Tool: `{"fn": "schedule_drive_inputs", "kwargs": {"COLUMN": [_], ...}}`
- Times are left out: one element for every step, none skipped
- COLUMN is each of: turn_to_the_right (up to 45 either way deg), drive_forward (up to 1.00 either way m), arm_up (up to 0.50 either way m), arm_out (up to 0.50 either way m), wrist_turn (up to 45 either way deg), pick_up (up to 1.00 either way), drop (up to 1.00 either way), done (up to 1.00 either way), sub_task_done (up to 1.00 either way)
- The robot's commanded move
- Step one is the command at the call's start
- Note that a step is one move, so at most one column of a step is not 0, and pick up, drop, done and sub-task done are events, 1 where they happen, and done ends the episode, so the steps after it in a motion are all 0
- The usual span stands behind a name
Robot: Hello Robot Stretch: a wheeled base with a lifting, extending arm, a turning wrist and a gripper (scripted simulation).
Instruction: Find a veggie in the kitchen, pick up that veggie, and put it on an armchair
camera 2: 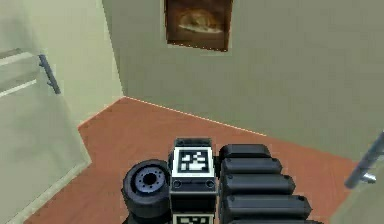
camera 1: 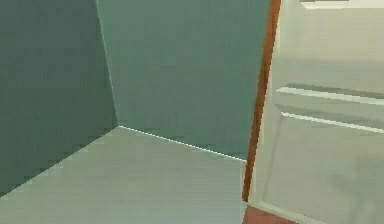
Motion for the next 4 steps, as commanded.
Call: {"fn": "schedule_drive_inputs", "kwargs": {"turn_to_the_right": [0.0, -45.0, -36.0, 0.0], "drive_forward": [0.05, 0.0, 0.0, 0.75], "arm_up": [0.0, 0.0, 0.0, 0.0], "arm_out": [0.0, 0.0, 0.0, 0.0], "wrist_turn": [0.0, 0.0, 0.0, 0.0], "pick_up": [0.0, 0.0, 0.0, 0.0], "drop": [0.0, 0.0, 0.0, 0.0], "done": [0.0, 0.0, 0.0, 0.0], "sub_task_done": [0.0, 0.0, 0.0, 0.0]}}
